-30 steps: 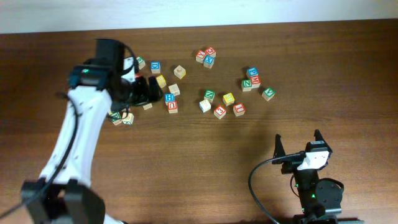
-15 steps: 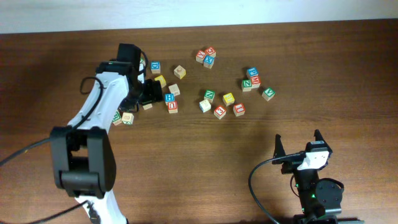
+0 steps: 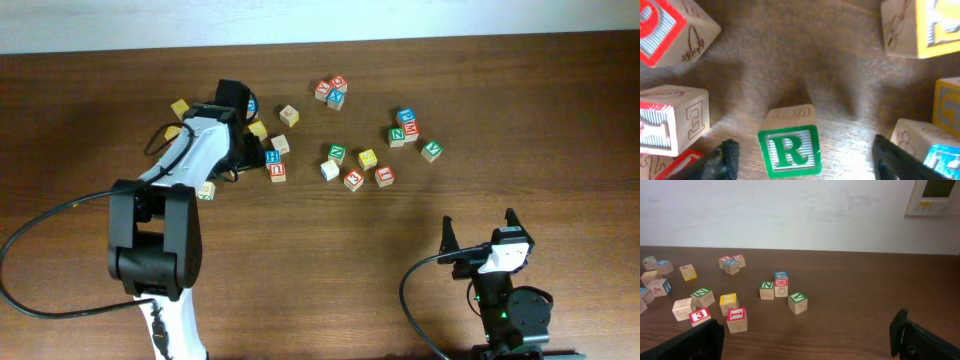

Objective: Spell out RSS
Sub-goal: 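Lower the left gripper around the green R block and close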

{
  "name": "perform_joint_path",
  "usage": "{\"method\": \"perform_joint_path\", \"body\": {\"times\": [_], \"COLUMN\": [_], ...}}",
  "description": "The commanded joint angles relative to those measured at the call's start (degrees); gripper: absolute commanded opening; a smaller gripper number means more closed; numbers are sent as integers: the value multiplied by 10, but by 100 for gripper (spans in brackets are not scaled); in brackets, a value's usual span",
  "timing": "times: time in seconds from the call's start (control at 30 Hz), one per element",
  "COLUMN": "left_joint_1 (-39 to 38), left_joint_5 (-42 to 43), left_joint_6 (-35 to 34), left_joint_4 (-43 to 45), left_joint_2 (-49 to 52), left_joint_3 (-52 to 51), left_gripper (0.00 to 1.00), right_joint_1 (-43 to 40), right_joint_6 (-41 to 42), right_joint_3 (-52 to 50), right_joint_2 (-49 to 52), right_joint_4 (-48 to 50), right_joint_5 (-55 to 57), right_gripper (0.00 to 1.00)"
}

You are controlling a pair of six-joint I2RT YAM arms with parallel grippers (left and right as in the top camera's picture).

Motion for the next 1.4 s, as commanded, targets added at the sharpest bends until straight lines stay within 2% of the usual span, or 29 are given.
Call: {"method": "perform_joint_path", "body": {"times": [0.0,0.23,0.4,0.5,0.7,0.97,1.07,1.37], "left_joint_1": [2,2,3,8,14,14,14,14], "left_joint_5": [5,13,8,9,13,13,16,28], "left_joint_6": [-3,-3,-3,-3,-3,12,12,12], "left_joint_4": [8,14,15,14,16,32,32,25], "left_joint_2": [4,4,4,4,4,5,5,6], "left_joint_3": [2,2,1,1,-10,-11,-12,-13], "left_gripper": [63,64,59,51,54,52,47,48], "right_joint_1": [-4,-4,-4,-4,-4,-4,-4,-4], "right_joint_6": [6,6,6,6,6,6,6,6], "right_joint_3": [-3,-3,-3,-3,-3,-3,-3,-3], "right_joint_2": [-4,-4,-4,-4,-4,-4,-4,-4], "right_joint_4": [-3,-3,-3,-3,-3,-3,-3,-3], "right_joint_5": [7,7,7,7,7,7,7,7], "right_gripper": [98,98,98,98,98,98,98,98]}}
